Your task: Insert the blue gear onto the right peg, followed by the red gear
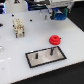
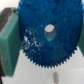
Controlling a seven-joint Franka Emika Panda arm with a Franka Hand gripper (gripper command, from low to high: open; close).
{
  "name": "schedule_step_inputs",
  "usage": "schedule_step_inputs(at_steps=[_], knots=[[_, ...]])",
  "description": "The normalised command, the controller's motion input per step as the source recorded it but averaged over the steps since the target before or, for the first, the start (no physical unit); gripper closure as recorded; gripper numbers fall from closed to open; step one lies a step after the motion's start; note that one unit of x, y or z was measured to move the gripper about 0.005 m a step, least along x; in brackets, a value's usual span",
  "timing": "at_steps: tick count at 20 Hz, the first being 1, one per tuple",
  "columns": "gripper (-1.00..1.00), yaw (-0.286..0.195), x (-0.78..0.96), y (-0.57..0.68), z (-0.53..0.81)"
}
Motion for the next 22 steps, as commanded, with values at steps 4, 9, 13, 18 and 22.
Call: schedule_step_inputs(at_steps=[4,9,13,18,22], knots=[[1.0,0.0,0.78,-0.19,0.52],[1.0,0.0,0.82,-0.17,0.48],[1.0,0.0,0.83,-0.18,0.46],[1.0,0.0,0.82,-0.22,0.41],[1.0,0.0,0.81,-0.26,0.33]])
